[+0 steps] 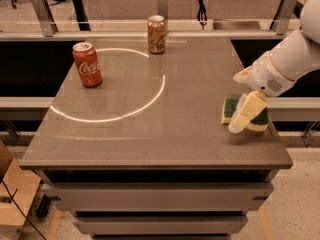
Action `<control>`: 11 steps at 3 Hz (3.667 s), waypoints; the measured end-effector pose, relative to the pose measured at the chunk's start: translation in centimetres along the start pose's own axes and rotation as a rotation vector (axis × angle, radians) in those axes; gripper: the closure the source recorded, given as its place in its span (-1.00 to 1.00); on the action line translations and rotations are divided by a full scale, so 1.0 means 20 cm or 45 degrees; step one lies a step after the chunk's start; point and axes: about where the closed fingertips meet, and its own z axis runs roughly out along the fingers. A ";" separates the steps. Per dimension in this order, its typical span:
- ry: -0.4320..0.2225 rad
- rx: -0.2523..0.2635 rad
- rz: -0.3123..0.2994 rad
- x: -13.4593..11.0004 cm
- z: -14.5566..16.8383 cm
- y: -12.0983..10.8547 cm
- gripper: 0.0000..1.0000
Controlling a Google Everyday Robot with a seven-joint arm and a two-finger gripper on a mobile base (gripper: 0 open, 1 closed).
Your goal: Move sponge near orange can
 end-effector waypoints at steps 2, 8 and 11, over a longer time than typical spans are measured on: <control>0.066 0.031 0.108 0.16 0.05 -0.05 -0.65; -0.205 0.323 -0.209 -0.49 -0.31 -0.24 1.00; -0.390 0.425 -0.252 -0.67 -0.10 -0.46 1.00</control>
Offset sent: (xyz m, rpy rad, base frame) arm 0.0031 -0.0413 -0.0161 -0.0615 0.0087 -0.1473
